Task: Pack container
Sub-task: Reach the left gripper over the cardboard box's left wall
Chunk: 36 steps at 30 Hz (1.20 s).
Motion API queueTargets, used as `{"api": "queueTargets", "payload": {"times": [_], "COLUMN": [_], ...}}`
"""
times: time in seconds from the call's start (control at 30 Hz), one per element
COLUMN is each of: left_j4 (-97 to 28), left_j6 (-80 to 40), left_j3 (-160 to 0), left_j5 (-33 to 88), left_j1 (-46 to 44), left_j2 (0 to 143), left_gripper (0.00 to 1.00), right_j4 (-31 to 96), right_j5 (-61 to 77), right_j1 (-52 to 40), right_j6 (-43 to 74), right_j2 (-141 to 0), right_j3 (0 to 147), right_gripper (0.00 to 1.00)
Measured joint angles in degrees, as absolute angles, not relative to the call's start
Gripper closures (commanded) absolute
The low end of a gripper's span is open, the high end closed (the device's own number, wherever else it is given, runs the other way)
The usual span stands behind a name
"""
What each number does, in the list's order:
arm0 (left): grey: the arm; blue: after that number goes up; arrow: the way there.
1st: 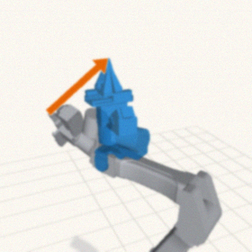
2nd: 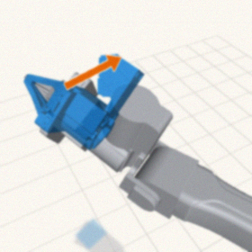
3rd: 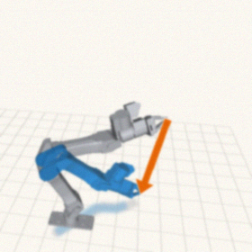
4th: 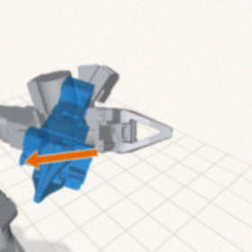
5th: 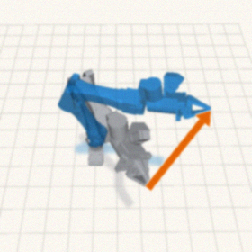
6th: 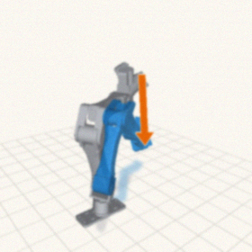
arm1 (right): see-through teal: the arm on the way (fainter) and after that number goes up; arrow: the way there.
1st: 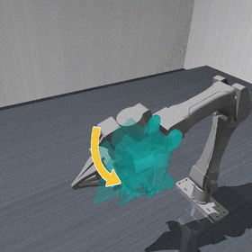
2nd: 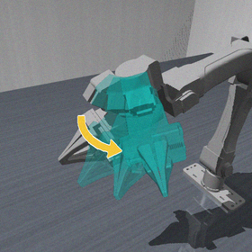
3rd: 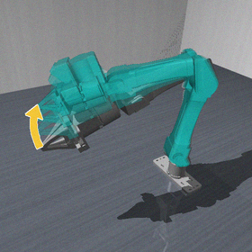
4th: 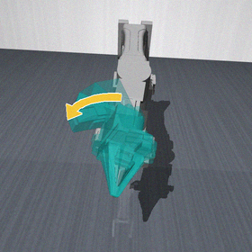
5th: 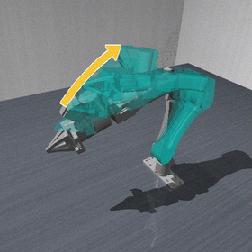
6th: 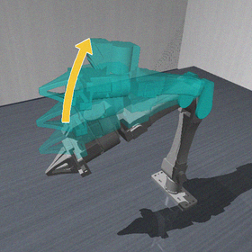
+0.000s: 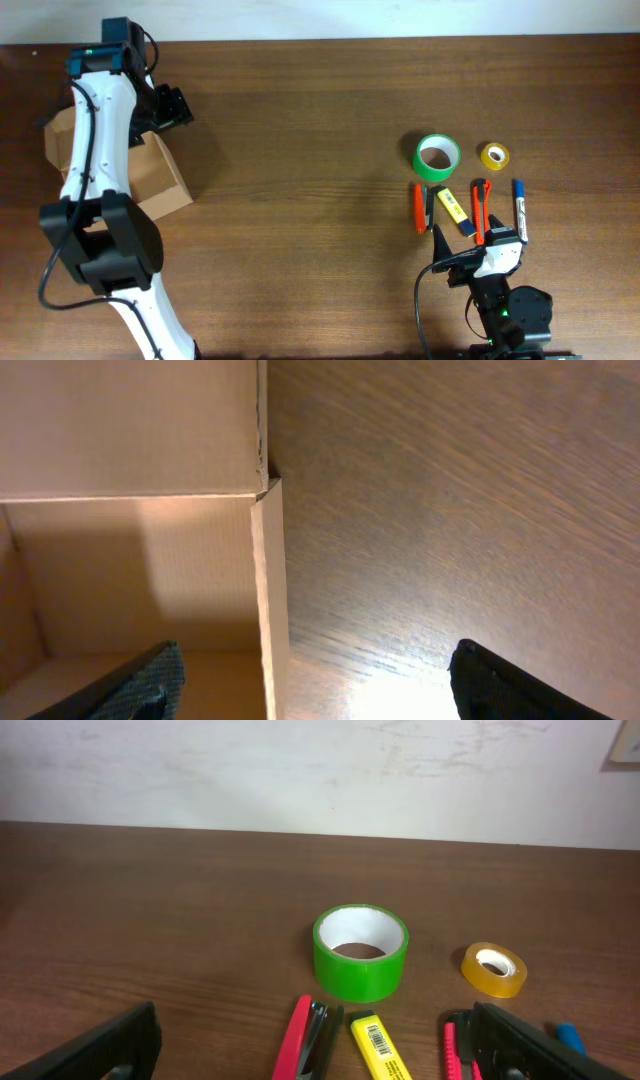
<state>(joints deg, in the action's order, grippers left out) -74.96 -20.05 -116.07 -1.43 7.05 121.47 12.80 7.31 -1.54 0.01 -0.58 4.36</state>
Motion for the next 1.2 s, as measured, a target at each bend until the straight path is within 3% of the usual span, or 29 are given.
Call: {"api": "queueTargets", "payload": {"times": [0.47, 0.53, 0.63, 0.73, 0.87, 1.0, 1.2], "left_j4": [-61.47, -58.98, -57.10, -56.62, -56.31, -55.94, -56.10], "left_j6": [-27.90, -28.67, -29.58, -29.82, -29.80, -28.97, -26.55], "left_j3": [-99.35, -97.34, -95.39, -95.13, -94.98, -94.96, -95.74], "left_j5": [0.47, 1.15, 1.96, 2.22, 2.63, 2.59, 2.61], "left_j1": [8.56, 8.75, 8.88, 8.88, 8.86, 8.69, 8.43], "left_j2": [121.78, 121.78, 121.78, 121.78, 121.78, 121.78, 121.78], "left_gripper": [0.16, 0.26, 0.57, 0.75, 0.76, 0.85, 0.86], "right_j4": [12.80, 12.80, 12.80, 12.80, 12.80, 12.80, 12.80], "right_j5": [7.31, 7.31, 7.31, 7.31, 7.31, 7.31, 7.31], "right_j1": [-1.54, -1.54, -1.54, -1.54, -1.54, -1.54, -1.54], "right_j6": [-0.01, -0.01, -0.03, -0.01, -0.03, 0.01, -0.01], "right_j2": [-0.58, -0.58, -0.58, -0.58, -0.58, -0.58, -0.58], "right_j3": [4.36, 4.36, 4.36, 4.36, 4.36, 4.36, 4.36], "right_gripper": [0.01, 0.01, 0.01, 0.01, 0.01, 0.01, 0.01]}}
